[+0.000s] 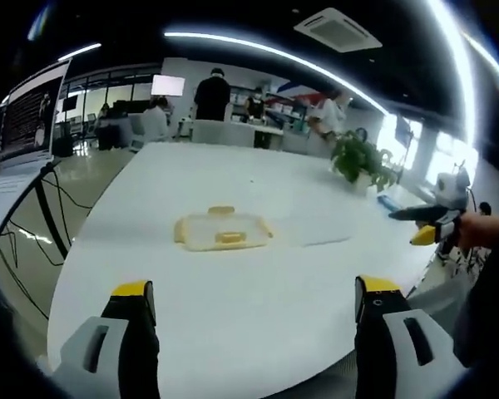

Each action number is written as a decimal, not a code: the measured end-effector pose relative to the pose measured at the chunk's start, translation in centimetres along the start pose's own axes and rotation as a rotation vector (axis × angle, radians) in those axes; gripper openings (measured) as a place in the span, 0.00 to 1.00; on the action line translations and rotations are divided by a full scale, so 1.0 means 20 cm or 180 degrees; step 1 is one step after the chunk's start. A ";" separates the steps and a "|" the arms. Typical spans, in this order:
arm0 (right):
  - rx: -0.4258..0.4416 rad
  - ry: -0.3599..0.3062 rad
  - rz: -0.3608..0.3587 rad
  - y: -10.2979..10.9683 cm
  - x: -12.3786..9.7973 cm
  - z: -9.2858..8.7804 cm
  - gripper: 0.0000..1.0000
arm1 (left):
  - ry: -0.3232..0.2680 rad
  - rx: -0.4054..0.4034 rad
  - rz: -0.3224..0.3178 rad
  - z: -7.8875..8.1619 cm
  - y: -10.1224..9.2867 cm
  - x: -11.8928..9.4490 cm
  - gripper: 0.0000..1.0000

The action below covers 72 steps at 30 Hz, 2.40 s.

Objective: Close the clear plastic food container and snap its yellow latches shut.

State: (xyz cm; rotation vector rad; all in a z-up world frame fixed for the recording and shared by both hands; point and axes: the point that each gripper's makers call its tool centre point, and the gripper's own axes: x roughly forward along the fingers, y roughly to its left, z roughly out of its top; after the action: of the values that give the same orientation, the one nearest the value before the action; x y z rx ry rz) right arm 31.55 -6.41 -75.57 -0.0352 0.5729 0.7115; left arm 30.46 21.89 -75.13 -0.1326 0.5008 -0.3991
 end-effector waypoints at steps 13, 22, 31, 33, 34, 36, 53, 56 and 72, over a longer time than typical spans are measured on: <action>-0.0033 0.0087 0.0090 -0.02 0.10 -0.01 1.00 | 0.0150 0.0055 0.0007 -0.03 0.08 0.07 0.98; -0.0063 0.0115 0.0082 -0.09 0.16 0.04 1.00 | 0.0231 0.0072 0.0020 -0.05 0.13 0.12 0.97; -0.0108 0.0308 0.0174 -0.11 0.22 0.01 1.00 | 0.0360 0.0098 0.0031 -0.09 0.19 0.17 0.97; -0.0098 0.0316 0.0188 -0.12 0.23 0.01 1.00 | 0.0400 0.0104 0.0022 -0.11 0.20 0.18 0.96; -0.0090 0.0317 0.0193 -0.12 0.23 0.01 1.00 | 0.0411 0.0106 0.0025 -0.11 0.21 0.19 0.96; -0.0088 0.0337 0.0200 -0.12 0.25 0.00 1.00 | 0.0441 0.0124 0.0023 -0.12 0.22 0.20 0.96; -0.0188 0.0431 0.0266 -0.14 0.37 0.06 1.00 | 0.0604 0.0171 -0.0011 -0.13 0.31 0.32 0.96; -0.0544 0.0531 0.0245 -0.16 0.41 0.05 1.00 | 0.0624 0.0192 -0.0028 -0.14 0.33 0.35 0.97; -0.0752 0.0376 0.0439 -0.18 0.56 0.26 1.00 | 0.0864 0.0631 -0.0186 -0.11 0.44 0.48 0.96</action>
State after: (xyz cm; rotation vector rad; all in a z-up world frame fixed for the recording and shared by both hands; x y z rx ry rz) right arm 43.03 -1.24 -77.43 -0.2606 0.6056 0.9132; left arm 40.09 25.95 -83.31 0.1003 0.7221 -0.5250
